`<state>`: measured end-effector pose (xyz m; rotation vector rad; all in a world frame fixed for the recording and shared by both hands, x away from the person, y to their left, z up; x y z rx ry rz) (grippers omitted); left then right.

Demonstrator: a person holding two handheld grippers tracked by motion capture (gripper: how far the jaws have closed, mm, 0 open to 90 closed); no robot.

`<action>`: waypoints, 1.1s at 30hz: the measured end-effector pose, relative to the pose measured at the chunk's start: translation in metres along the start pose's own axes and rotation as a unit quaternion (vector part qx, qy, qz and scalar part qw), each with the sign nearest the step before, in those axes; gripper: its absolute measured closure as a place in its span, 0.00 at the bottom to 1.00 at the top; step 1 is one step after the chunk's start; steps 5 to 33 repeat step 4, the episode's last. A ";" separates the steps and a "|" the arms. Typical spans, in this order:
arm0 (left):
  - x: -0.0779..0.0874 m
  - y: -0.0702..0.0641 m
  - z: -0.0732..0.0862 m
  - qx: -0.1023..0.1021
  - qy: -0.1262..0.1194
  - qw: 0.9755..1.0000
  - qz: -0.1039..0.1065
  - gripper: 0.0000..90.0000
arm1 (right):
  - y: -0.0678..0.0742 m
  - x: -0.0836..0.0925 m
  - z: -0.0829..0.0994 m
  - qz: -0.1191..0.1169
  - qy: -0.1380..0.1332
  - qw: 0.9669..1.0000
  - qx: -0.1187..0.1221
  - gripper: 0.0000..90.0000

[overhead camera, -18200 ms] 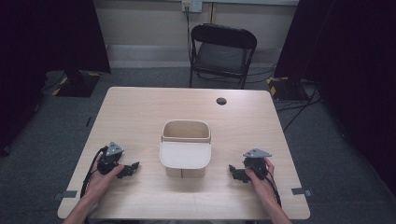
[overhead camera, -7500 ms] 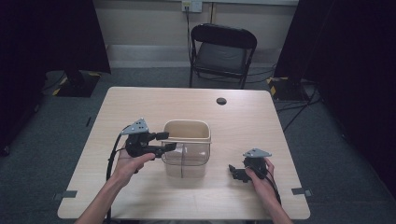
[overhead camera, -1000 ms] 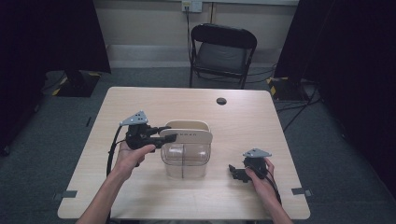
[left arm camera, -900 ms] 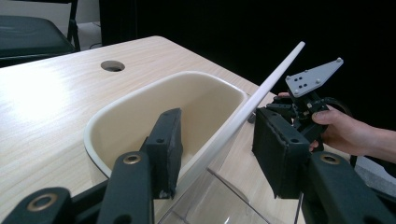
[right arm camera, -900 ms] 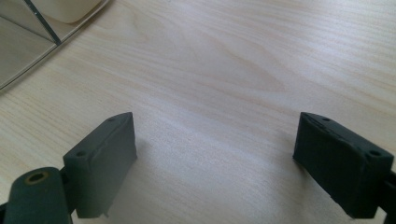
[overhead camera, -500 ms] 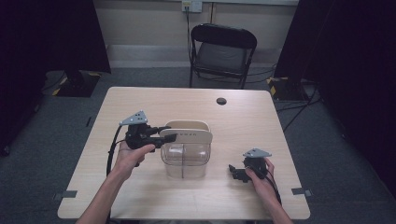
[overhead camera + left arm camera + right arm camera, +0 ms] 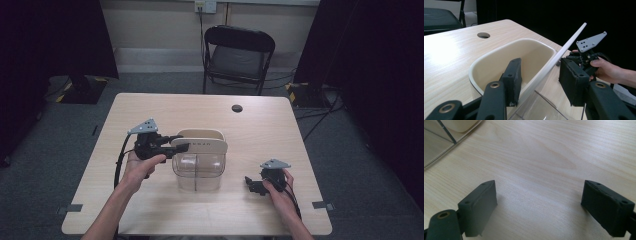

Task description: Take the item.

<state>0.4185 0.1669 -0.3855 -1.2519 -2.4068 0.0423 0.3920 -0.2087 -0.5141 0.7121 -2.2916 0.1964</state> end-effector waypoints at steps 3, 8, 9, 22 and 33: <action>0.000 0.000 0.000 0.002 0.000 1.000 0.001 0.59 | 0.000 0.000 0.000 0.000 0.000 1.000 0.000 0.14; 0.000 0.000 0.000 0.001 0.000 1.000 0.001 0.58 | 0.000 0.000 0.000 0.000 0.000 1.000 0.000 0.14; 0.000 0.000 0.000 0.001 0.000 1.000 0.001 0.58 | 0.000 0.000 0.000 0.000 0.000 1.000 0.000 0.14; 0.000 0.000 0.000 0.001 0.000 1.000 0.001 0.58 | 0.000 0.000 0.000 0.000 0.000 1.000 0.000 0.14; 0.000 0.000 0.000 0.001 0.000 1.000 0.001 0.58 | 0.000 0.000 0.000 0.000 0.000 1.000 0.000 0.14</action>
Point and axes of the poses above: each handheld gripper's, and its own axes: x roughly backward along the jaws, z roughly out of its underside, y roughly to its left, the point moved 2 cm from there along -x, roughly forward along the jaws, and after that the axes turned 6 degrees about -z, right-handed, at the moved point
